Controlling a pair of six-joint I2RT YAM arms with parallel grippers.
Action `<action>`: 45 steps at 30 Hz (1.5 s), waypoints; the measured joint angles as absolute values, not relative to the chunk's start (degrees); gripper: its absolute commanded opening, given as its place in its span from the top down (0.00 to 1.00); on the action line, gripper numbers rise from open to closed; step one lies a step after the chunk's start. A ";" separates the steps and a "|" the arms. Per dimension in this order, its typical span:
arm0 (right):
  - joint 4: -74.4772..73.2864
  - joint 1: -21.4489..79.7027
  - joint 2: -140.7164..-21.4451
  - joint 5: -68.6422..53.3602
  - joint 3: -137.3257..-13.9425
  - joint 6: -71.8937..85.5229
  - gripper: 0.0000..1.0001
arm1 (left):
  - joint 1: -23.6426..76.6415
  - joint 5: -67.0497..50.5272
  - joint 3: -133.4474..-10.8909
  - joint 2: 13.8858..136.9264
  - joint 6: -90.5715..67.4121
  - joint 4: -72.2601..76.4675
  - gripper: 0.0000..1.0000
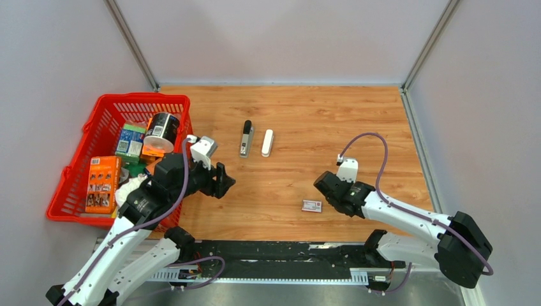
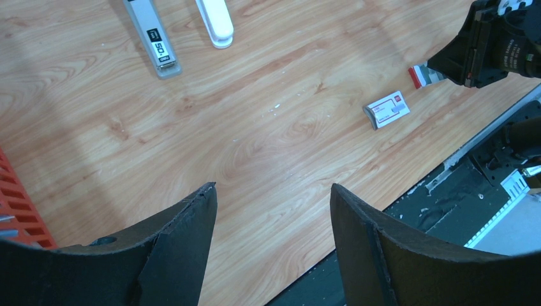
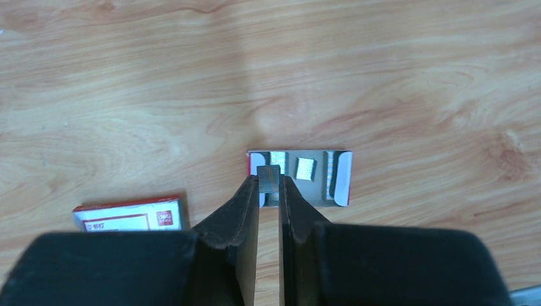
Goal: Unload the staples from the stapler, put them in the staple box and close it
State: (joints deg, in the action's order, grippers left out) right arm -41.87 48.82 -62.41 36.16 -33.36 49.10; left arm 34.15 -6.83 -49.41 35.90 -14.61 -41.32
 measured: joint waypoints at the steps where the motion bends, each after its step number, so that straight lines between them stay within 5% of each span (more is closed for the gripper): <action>1: -42.24 48.27 -62.13 36.27 -33.08 50.02 0.86 | 34.15 -6.96 -49.41 35.77 -14.61 -41.32 0.27; 32: -43.94 44.42 -59.31 33.98 -28.73 56.84 0.90 | 34.15 -7.66 -49.41 35.59 -14.61 -41.30 0.26; 45: -43.94 44.42 -59.59 33.89 -28.45 56.84 0.84 | 34.41 -7.68 -49.41 35.59 -14.61 -41.30 0.26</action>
